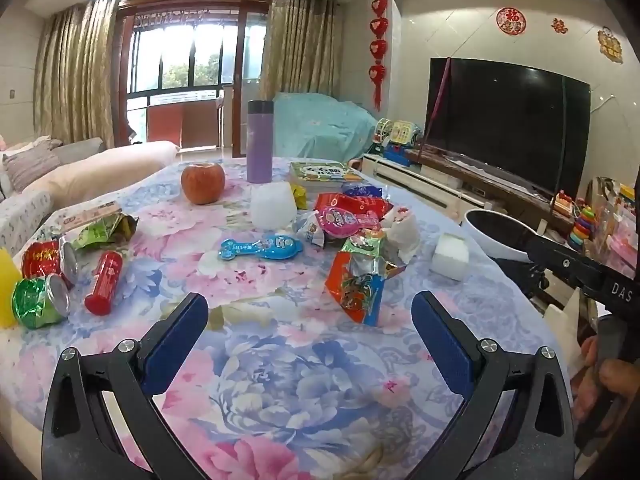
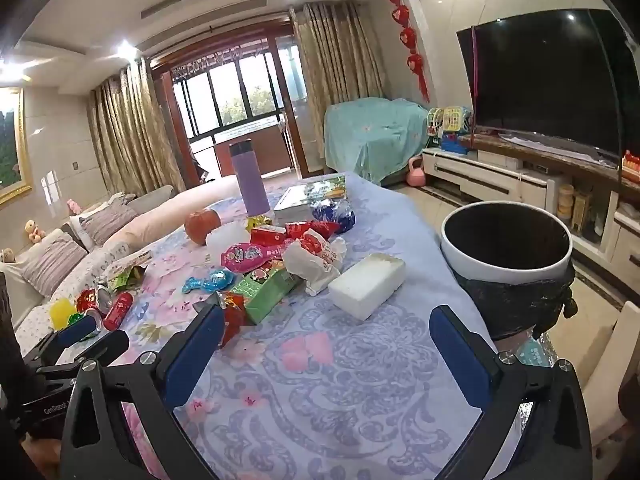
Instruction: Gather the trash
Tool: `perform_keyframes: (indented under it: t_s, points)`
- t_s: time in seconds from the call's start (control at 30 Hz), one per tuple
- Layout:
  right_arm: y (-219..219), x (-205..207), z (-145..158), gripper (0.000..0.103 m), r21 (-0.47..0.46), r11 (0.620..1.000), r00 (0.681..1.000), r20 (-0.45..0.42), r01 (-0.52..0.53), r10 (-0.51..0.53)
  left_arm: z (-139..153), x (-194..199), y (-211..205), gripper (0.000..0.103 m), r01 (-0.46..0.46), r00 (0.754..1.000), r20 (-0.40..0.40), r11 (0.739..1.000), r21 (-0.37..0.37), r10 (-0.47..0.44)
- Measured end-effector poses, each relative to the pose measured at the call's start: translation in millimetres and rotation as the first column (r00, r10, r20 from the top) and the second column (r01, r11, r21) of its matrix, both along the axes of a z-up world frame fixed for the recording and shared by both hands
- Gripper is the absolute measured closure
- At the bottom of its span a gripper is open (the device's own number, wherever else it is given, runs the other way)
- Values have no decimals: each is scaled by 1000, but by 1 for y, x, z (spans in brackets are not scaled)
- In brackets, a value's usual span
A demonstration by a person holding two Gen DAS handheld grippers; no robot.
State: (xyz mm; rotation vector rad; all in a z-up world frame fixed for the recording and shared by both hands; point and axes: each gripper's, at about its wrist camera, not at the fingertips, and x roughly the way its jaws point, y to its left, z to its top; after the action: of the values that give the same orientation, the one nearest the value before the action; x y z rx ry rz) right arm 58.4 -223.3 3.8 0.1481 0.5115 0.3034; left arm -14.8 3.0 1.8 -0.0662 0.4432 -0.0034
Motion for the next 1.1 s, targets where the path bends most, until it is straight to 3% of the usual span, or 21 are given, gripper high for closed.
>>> perform_keyframes:
  t_s: [0.33,1.1]
  points:
    - [2,-13,10,0,-25,999,996,86,21,-19,13,-6,-3,0,6,999,44,1000,17,-6]
    - [4,-20,14,0,-14,1000,994,112,7,-5,22,-6,-5,0,5,997,73,1000,17,-6]
